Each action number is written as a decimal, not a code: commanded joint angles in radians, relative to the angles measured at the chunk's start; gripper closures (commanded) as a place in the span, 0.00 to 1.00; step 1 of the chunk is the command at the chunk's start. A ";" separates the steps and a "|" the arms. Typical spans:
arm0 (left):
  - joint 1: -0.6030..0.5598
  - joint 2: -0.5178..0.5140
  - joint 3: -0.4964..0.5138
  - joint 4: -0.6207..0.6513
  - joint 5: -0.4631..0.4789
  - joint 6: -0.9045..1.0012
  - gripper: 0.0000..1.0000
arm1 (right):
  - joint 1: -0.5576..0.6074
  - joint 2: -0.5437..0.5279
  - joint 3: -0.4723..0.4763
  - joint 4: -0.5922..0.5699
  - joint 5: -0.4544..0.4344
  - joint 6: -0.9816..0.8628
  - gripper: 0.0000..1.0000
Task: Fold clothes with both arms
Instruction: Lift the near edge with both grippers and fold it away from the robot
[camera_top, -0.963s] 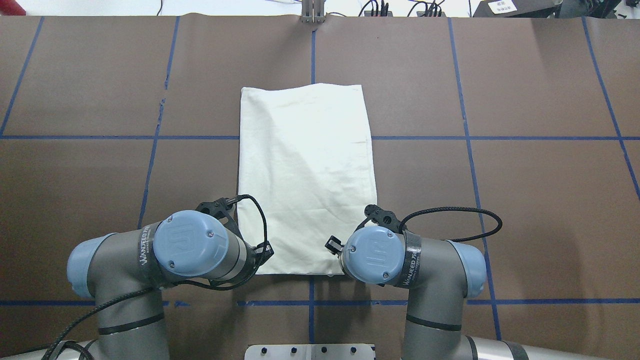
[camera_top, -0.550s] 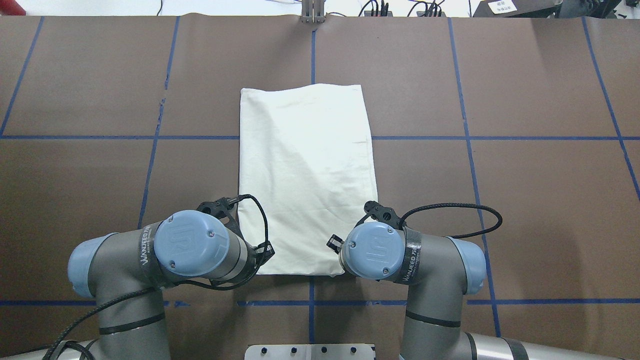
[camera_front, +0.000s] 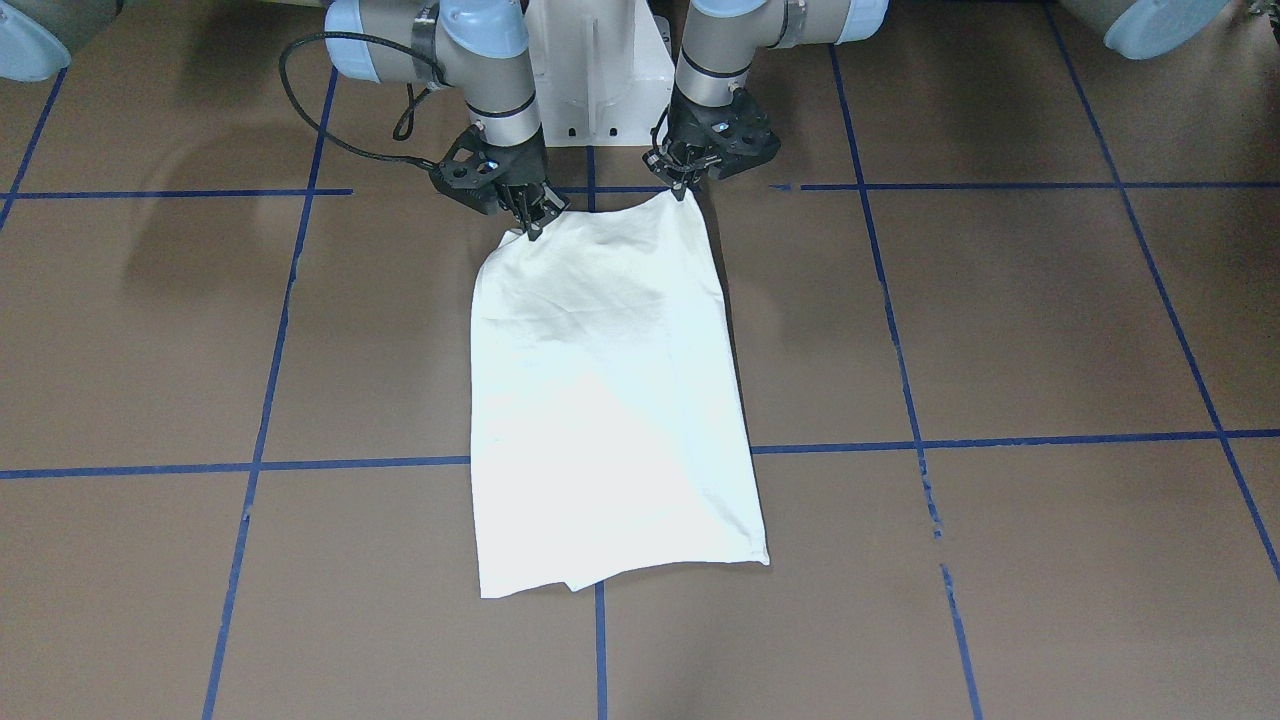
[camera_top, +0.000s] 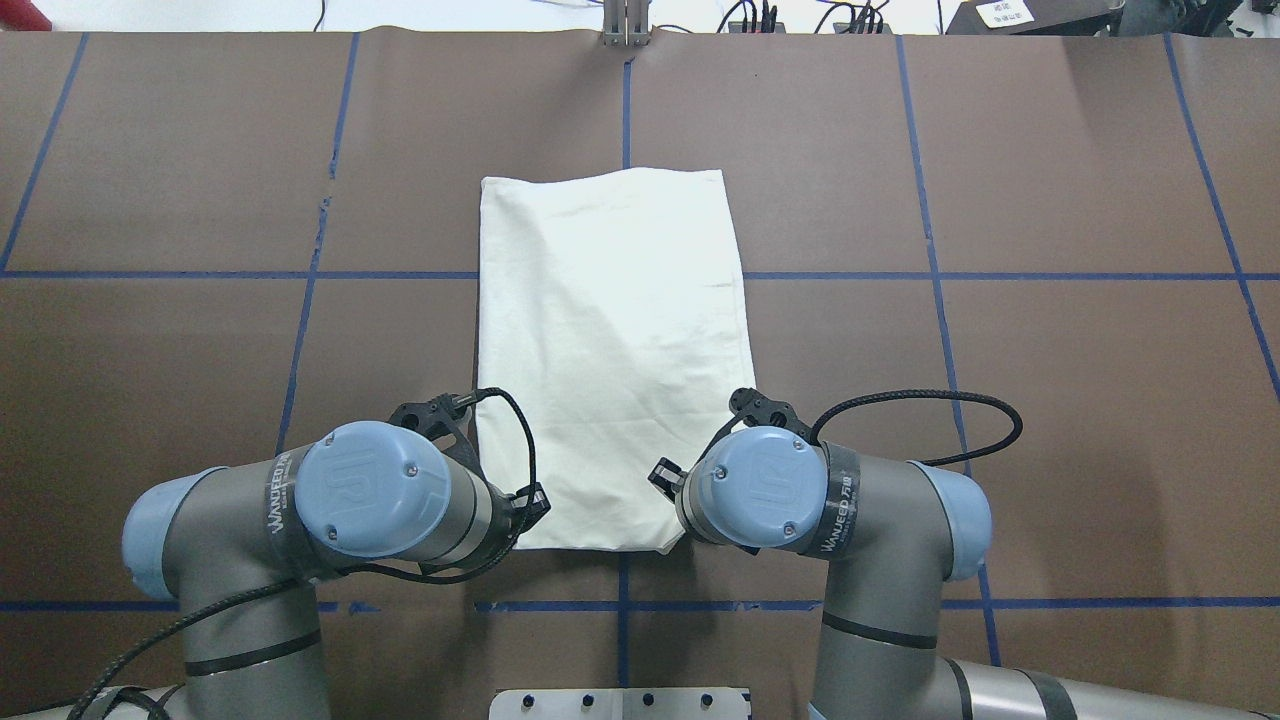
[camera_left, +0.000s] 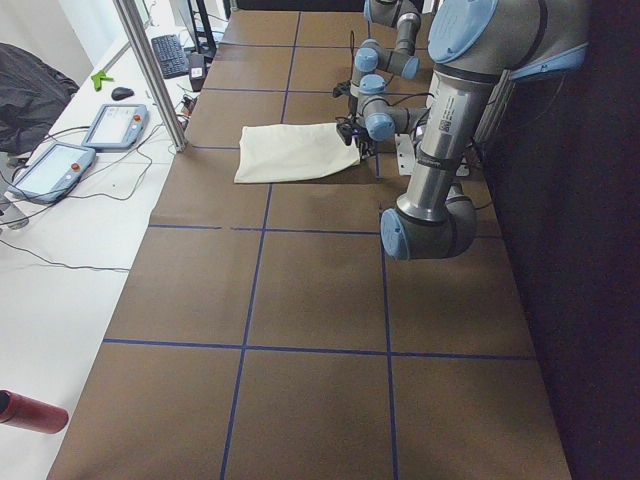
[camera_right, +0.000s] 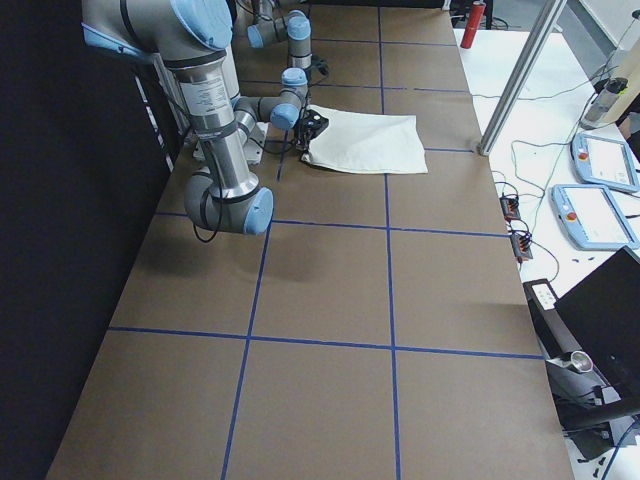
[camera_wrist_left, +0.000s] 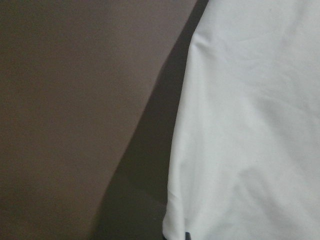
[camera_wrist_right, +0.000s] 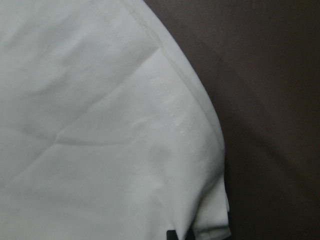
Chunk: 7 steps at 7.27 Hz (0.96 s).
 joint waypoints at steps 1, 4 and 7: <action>0.048 0.007 -0.092 0.019 0.003 0.003 1.00 | -0.013 -0.080 0.127 -0.004 0.071 -0.030 1.00; 0.111 0.007 -0.160 0.073 0.003 0.002 1.00 | -0.102 -0.153 0.268 -0.012 0.072 -0.030 1.00; 0.046 0.016 -0.174 0.068 0.002 0.011 1.00 | 0.017 -0.118 0.242 -0.001 0.073 -0.071 1.00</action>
